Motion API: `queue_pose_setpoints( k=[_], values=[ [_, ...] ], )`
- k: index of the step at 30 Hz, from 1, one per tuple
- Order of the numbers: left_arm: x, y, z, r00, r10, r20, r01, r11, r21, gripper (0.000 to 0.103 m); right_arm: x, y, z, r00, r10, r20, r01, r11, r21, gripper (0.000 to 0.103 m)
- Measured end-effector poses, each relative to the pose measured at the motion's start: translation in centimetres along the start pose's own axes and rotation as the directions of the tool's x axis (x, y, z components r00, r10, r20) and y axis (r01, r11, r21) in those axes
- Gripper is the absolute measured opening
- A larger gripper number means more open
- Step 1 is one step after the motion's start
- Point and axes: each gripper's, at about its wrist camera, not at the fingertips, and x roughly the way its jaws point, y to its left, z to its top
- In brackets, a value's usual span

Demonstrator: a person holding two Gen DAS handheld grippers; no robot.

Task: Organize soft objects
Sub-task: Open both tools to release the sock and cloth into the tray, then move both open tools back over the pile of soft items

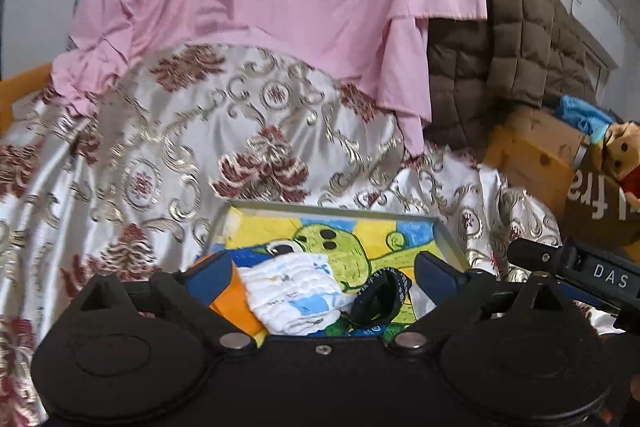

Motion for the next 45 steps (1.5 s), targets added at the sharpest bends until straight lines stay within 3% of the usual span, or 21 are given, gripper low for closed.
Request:
queue_pose_setpoints(
  k=[18,30,38,45],
  values=[
    [-11.8,3.7,-3.4,0.997,0.057,0.048,-0.059,0.998,0.029,0.102,-9.5,4.3,-4.5,0.996,0.048,0.08,-0.036,0.988,-0.148,0.103],
    [-18.7,6.7,-8.0,0.996,0.086,0.0,-0.086,0.996,-0.016,0.102,-15.5,6.2,-9.3,0.988,0.115,0.1,-0.088,0.966,-0.242,0.103],
    [-21.9,7.6,-10.0,0.993,0.118,-0.005,-0.118,0.993,-0.01,0.102,-17.6,7.1,-11.6,0.986,0.101,0.132,-0.056,0.949,-0.309,0.103],
    [-23.8,8.2,-11.1,0.989,0.143,-0.037,-0.143,0.99,-0.003,0.102,-19.0,7.4,-14.0,0.991,0.101,0.089,-0.064,0.935,-0.348,0.103]
  ],
)
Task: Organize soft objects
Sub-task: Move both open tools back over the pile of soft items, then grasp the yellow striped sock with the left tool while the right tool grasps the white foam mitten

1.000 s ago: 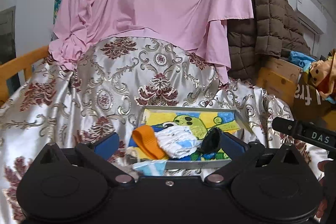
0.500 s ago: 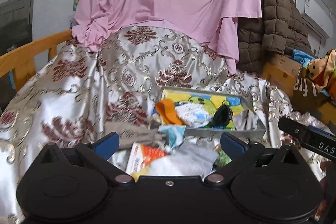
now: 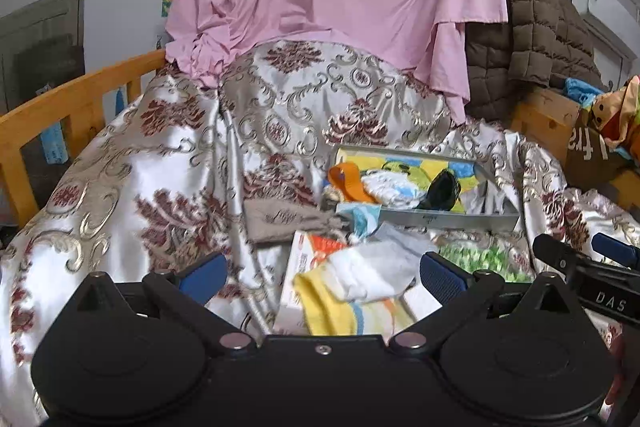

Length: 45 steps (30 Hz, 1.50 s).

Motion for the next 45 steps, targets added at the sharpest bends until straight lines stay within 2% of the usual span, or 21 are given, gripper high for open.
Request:
queue_pose_setpoints(
  k=[8,12,18,25,29,35,38,41,45],
  values=[
    [-0.5,1.8,-2.4,0.991,0.038,-0.126,-0.043,0.998,-0.037,0.102,-1.0,2.3,-2.2,0.995,0.046,-0.089,-0.052,0.996,-0.076,0.103],
    [-0.2,1.9,-2.8,0.987,0.039,-0.155,-0.043,0.999,-0.022,0.102,-0.9,3.4,-2.7,0.99,0.064,-0.126,-0.079,0.989,-0.122,0.103],
    [1.9,1.5,-3.5,0.964,0.041,-0.262,-0.041,0.999,0.006,0.102,0.4,5.0,-3.8,0.969,0.061,-0.238,-0.111,0.973,-0.203,0.103],
    [3.8,1.8,-3.6,0.953,0.028,-0.302,-0.033,0.999,-0.01,0.102,2.8,5.7,-5.2,0.927,0.027,-0.375,-0.124,0.964,-0.235,0.103],
    [5.3,1.8,-3.2,0.955,0.016,-0.295,-0.02,1.0,-0.009,0.102,3.8,5.3,-5.7,0.903,0.042,-0.428,-0.141,0.97,-0.2,0.103],
    [7.4,0.7,-2.8,0.959,-0.018,-0.283,0.048,0.994,0.097,0.102,6.1,4.2,-6.2,0.853,0.111,-0.511,-0.176,0.981,-0.079,0.103],
    [8.5,0.1,-3.0,0.952,-0.043,-0.302,0.091,0.985,0.146,0.102,6.8,3.9,-6.3,0.849,0.133,-0.511,-0.188,0.98,-0.058,0.103],
    [9.7,-0.1,-3.1,0.946,-0.06,-0.318,0.119,0.978,0.171,0.102,7.5,3.9,-6.3,0.857,0.128,-0.5,-0.194,0.977,-0.082,0.103],
    [11.5,0.1,-3.3,0.928,-0.099,-0.36,0.158,0.978,0.139,0.102,8.7,4.4,-6.8,0.868,0.092,-0.488,-0.186,0.971,-0.149,0.103]
  ],
)
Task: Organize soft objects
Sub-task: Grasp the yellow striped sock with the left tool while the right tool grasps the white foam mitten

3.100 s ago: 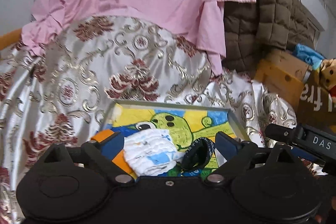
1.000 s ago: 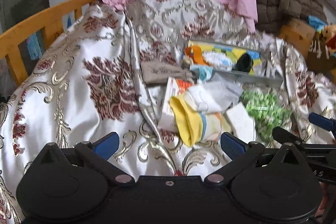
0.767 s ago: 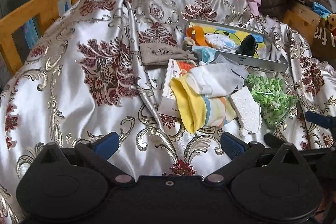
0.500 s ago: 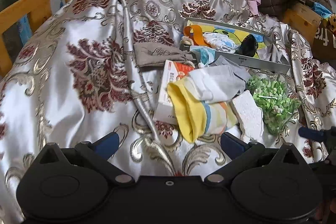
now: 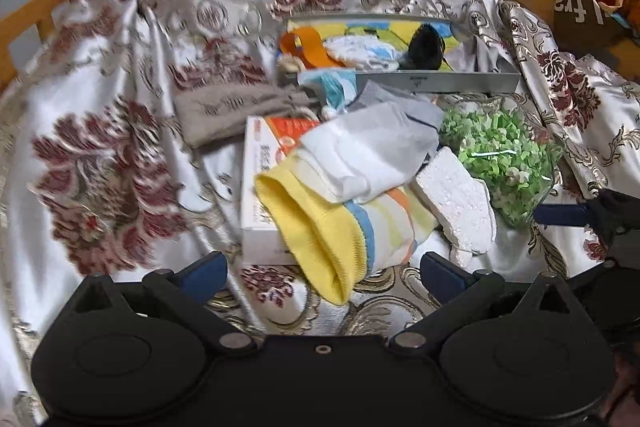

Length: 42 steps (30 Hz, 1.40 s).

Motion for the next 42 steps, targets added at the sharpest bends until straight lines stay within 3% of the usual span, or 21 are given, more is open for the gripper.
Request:
queue_pose_setpoints(
  k=[7,14,17,20,24,26,31,36,42],
  values=[
    [1.5,0.5,0.3,0.995,-0.102,-0.022,0.1,0.992,-0.081,0.102,1.7,0.9,0.3,1.0,-0.016,0.025,0.018,0.995,-0.097,0.102],
    [3.3,1.4,0.4,0.991,-0.129,-0.041,0.121,0.98,-0.158,0.1,3.1,2.1,0.5,0.996,-0.066,0.059,0.075,0.984,-0.161,0.102],
    [3.8,1.8,0.5,0.988,-0.149,-0.041,0.139,0.973,-0.185,0.091,3.8,1.7,0.6,0.997,-0.072,0.042,0.078,0.987,-0.139,0.098],
    [4.4,2.0,0.5,0.983,-0.178,-0.051,0.165,0.965,-0.205,0.085,4.2,1.4,0.7,1.0,-0.026,0.008,0.027,0.993,-0.116,0.093],
    [4.4,1.9,0.5,0.98,-0.193,-0.042,0.179,0.959,-0.221,0.075,3.8,1.9,0.6,1.0,0.001,0.03,0.003,0.989,-0.15,0.093],
    [4.6,2.0,0.4,0.978,-0.201,-0.05,0.185,0.956,-0.227,0.068,4.1,1.9,0.7,1.0,-0.004,0.026,0.008,0.988,-0.153,0.093],
    [5.1,1.9,0.0,0.978,-0.186,-0.091,0.163,0.962,-0.219,0.035,4.5,2.4,0.7,0.999,-0.013,0.041,0.02,0.983,-0.183,0.089],
    [4.5,1.8,0.0,0.978,-0.189,-0.087,0.162,0.953,-0.256,0.024,4.2,2.0,0.8,0.998,-0.042,0.038,0.047,0.986,-0.157,0.072],
    [3.5,1.9,0.4,0.982,-0.172,-0.078,0.141,0.943,-0.301,0.014,3.8,2.7,0.6,0.995,-0.068,0.077,0.082,0.978,-0.193,0.071]
  ],
)
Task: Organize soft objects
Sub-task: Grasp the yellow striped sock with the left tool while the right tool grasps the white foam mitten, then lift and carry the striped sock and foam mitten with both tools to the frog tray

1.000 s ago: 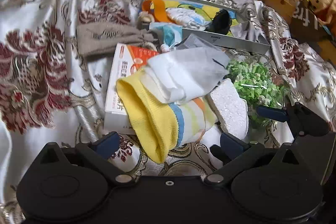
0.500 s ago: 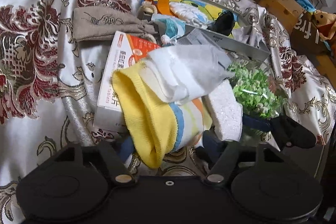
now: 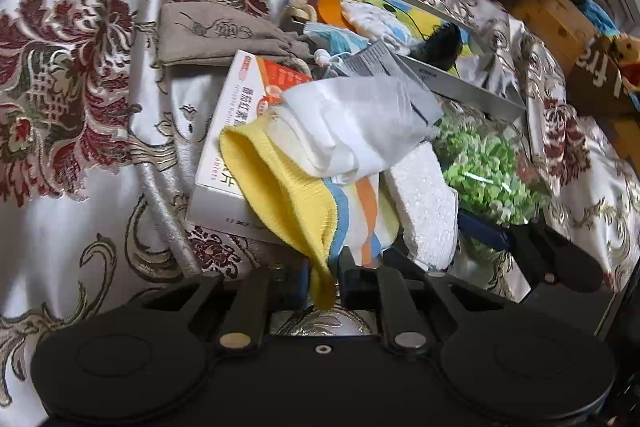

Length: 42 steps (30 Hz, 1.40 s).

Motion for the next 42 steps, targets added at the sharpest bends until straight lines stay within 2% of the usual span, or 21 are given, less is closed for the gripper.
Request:
queue_pose_setpoints(
  k=[2,5,12,16,20,24,32,42],
  values=[
    [-0.4,-0.1,0.0,1.0,0.006,0.019,-0.006,1.0,-0.003,0.013,-0.3,0.3,0.0,1.0,-0.012,0.025,0.013,1.0,-0.017,0.07],
    [-1.3,-0.8,0.0,0.997,0.024,0.066,-0.028,0.998,0.049,0.011,-0.6,0.6,0.1,0.999,-0.012,0.044,0.013,0.999,-0.033,0.07],
    [-1.3,-2.6,-0.4,0.988,0.087,0.127,-0.113,0.97,0.214,0.011,0.6,-0.1,-0.1,1.0,0.008,-0.013,-0.008,1.0,0.009,0.068],
    [-1.7,-2.7,-0.3,0.986,0.097,0.138,-0.126,0.966,0.225,0.01,0.2,-0.2,-0.1,1.0,0.005,0.001,-0.005,1.0,0.008,0.067],
    [-2.5,-3.2,-0.6,0.976,0.128,0.173,-0.171,0.951,0.257,0.009,-0.3,0.1,0.0,1.0,-0.018,0.005,0.018,1.0,-0.011,0.067],
    [-3.8,-3.8,-0.9,0.965,0.146,0.219,-0.206,0.936,0.284,0.009,-1.7,0.1,0.2,0.998,-0.038,0.051,0.038,0.999,-0.012,0.067],
    [-7.3,-5.1,-1.3,0.929,0.127,0.348,-0.245,0.916,0.317,0.009,-4.1,-0.6,0.4,0.989,-0.067,0.132,0.065,0.998,0.023,0.067],
    [-9.0,-6.3,-2.2,0.91,0.033,0.413,-0.204,0.903,0.377,0.009,-6.2,-2.0,0.6,0.972,-0.109,0.209,0.091,0.991,0.094,0.067]
  ],
)
